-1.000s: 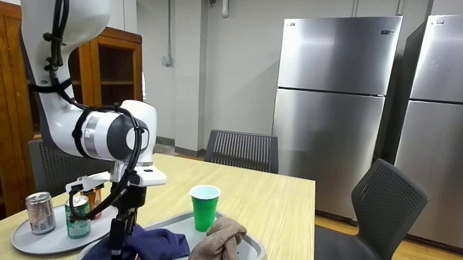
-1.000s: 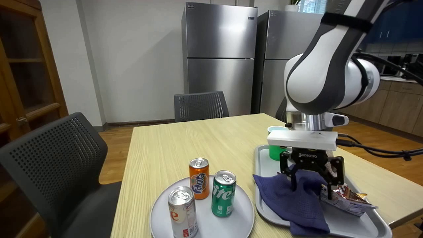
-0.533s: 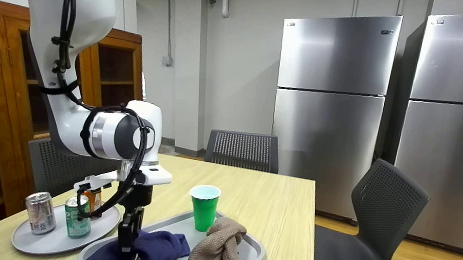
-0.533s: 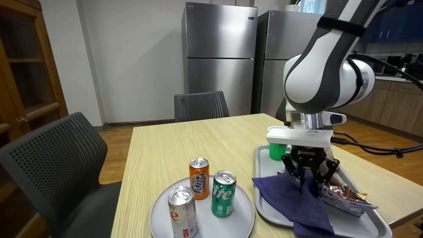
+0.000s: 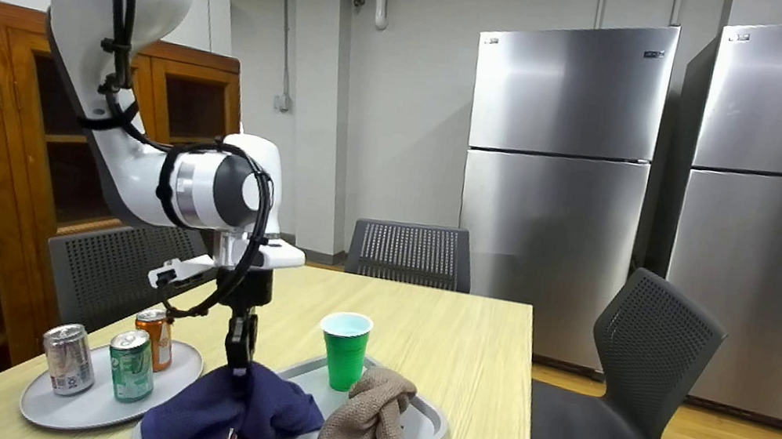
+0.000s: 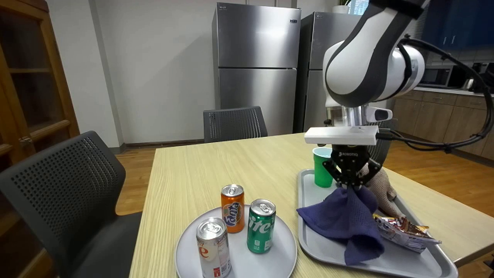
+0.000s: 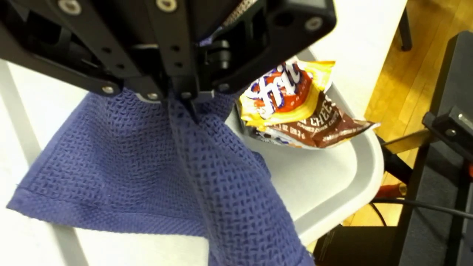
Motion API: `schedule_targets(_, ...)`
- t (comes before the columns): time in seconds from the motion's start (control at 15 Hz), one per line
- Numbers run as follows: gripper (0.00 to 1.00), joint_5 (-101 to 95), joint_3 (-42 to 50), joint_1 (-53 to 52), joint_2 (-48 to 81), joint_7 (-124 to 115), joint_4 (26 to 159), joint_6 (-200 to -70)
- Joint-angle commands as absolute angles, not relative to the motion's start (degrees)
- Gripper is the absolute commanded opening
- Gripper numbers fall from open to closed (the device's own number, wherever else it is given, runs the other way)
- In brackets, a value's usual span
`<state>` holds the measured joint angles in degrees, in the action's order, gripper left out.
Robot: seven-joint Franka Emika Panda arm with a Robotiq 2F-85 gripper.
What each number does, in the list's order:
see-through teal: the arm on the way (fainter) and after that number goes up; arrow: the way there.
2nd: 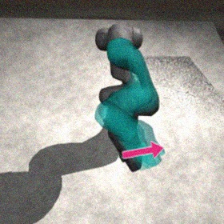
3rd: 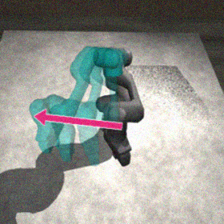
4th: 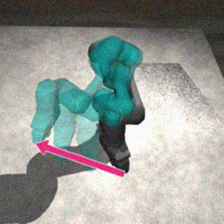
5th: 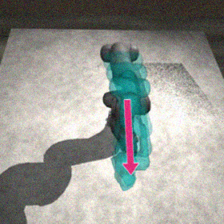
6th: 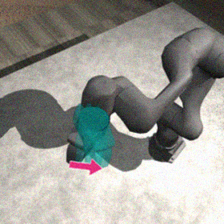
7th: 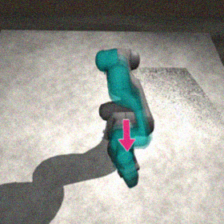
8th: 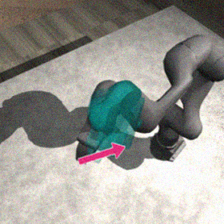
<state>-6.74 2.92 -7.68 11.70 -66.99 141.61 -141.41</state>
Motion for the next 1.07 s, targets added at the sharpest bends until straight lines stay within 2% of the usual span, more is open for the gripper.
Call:
schedule_targets(0.0, 0.01, -9.05, 2.24, -7.70, 7.51, -65.82, 138.84, -136.62)
schedule_targets(1.0, 0.01, -8.05, -3.78, -8.69, 8.85, -59.61, 123.39, -134.52)
